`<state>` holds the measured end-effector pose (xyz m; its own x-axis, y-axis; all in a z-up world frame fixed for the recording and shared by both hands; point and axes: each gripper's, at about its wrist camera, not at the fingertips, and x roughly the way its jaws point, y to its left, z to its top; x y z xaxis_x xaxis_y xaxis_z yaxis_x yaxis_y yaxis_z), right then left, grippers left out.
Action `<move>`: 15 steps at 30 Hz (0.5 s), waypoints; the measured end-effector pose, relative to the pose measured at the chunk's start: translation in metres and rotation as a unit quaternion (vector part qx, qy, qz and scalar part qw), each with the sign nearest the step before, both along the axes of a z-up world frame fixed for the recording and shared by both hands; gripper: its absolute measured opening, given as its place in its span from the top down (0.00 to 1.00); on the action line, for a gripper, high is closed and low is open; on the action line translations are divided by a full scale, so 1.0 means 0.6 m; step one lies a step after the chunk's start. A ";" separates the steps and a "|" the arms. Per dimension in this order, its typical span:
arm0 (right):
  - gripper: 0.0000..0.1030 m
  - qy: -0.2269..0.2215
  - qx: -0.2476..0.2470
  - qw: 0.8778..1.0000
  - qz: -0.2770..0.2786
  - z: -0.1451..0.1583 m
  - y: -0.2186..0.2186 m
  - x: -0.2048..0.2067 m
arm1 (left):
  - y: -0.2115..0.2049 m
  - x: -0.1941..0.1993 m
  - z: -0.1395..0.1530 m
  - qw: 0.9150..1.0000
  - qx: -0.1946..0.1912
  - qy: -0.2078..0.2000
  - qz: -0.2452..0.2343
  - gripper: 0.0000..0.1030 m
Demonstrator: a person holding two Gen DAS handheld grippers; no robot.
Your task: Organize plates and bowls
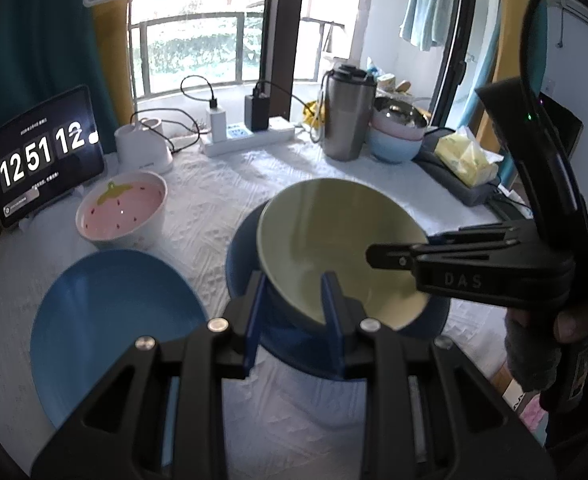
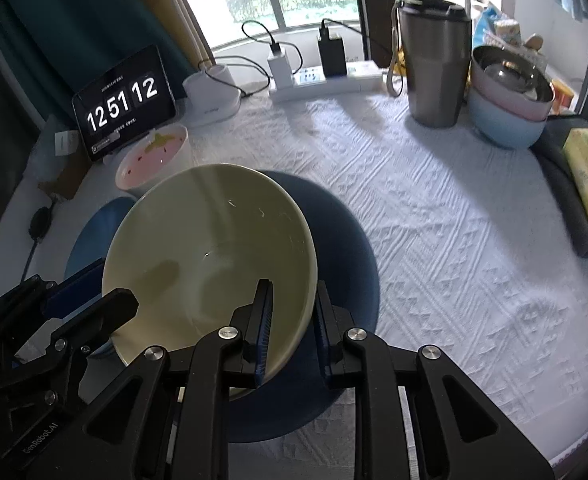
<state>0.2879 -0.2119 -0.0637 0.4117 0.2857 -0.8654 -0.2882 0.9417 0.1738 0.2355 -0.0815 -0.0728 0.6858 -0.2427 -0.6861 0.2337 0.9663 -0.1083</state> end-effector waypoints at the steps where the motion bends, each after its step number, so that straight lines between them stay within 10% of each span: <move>1: 0.79 0.001 -0.002 1.000 0.000 -0.002 0.001 0.000 | 0.000 0.001 -0.003 1.000 0.002 0.004 0.000 0.72; 15: 0.79 0.006 -0.033 0.999 -0.005 -0.010 0.012 0.006 | -0.003 0.009 -0.015 1.000 0.009 0.023 -0.006 0.70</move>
